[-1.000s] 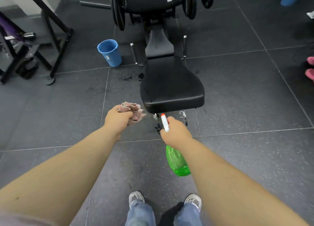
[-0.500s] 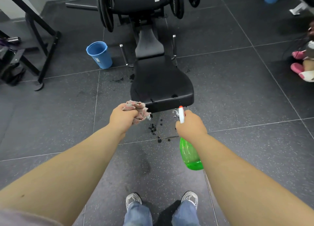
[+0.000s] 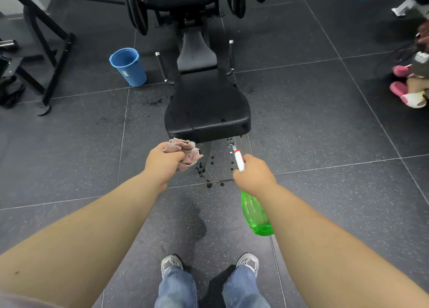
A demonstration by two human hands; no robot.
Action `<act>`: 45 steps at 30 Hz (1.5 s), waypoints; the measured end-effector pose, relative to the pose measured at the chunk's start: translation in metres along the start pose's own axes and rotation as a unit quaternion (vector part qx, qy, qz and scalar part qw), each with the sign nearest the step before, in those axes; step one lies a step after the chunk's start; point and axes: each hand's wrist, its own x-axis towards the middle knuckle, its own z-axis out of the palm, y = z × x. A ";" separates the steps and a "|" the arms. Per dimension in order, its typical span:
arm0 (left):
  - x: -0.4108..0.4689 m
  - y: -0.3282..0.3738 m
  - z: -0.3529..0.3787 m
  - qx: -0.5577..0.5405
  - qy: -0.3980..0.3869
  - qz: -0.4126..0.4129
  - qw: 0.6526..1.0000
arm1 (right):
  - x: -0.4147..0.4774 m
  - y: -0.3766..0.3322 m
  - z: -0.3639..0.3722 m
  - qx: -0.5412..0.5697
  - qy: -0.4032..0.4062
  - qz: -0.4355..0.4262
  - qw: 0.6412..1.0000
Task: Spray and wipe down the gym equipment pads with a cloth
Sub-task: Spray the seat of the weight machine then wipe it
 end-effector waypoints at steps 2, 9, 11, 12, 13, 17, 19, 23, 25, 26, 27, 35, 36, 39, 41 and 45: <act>-0.007 -0.007 -0.005 0.002 0.011 -0.006 1.000 | -0.004 -0.007 0.005 -0.015 -0.024 -0.036 0.999; -0.025 -0.021 -0.045 -0.062 0.045 -0.008 0.997 | -0.013 -0.044 0.035 -0.032 -0.063 -0.089 0.994; -0.024 -0.029 -0.060 -0.063 0.046 -0.006 0.997 | -0.018 -0.056 0.043 -0.027 -0.061 -0.101 0.993; -0.022 -0.032 -0.066 -0.061 0.041 -0.009 0.997 | -0.020 -0.059 0.047 -0.028 -0.062 -0.107 0.992; -0.022 -0.035 -0.071 -0.059 0.037 -0.012 0.997 | -0.021 -0.061 0.052 -0.033 -0.064 -0.107 0.992; -0.021 -0.053 -0.086 -0.070 0.018 -0.011 0.997 | -0.025 -0.063 0.080 -0.039 -0.069 -0.097 0.992; -0.015 -0.072 -0.093 -0.075 0.008 -0.022 0.997 | -0.027 -0.057 0.100 -0.025 -0.071 -0.099 0.992; 0.010 -0.120 -0.090 -0.034 -0.009 -0.031 0.999 | -0.024 -0.025 0.145 -0.021 -0.017 -0.097 0.995; 0.024 -0.151 -0.078 -0.035 -0.018 -0.036 0.999 | -0.019 -0.001 0.172 -0.020 0.034 -0.067 0.997; 0.028 -0.164 -0.073 -0.042 -0.026 -0.040 0.998 | -0.016 0.008 0.182 -0.002 0.047 -0.049 0.998; 0.035 -0.180 -0.062 -0.048 -0.036 -0.041 0.997 | -0.008 0.021 0.196 0.016 0.050 -0.037 0.998; 0.140 -0.365 0.053 -0.063 -0.003 -0.070 0.996 | 0.120 0.165 0.337 -0.014 0.007 -0.057 0.998; 0.158 -0.391 0.069 -0.066 -0.004 -0.068 0.995 | 0.141 0.188 0.356 -0.019 -0.002 -0.057 0.998; 0.202 -0.448 0.106 -0.054 -0.031 -0.044 0.997 | 0.195 0.244 0.406 -0.032 -0.018 -0.062 0.997; 0.227 -0.478 0.127 -0.048 -0.029 -0.039 0.998 | 0.228 0.279 0.441 -0.022 -0.027 -0.053 0.998; 0.263 -0.511 0.158 -0.055 -0.004 -0.022 0.998 | 0.262 0.328 0.489 0.004 -0.048 -0.022 0.999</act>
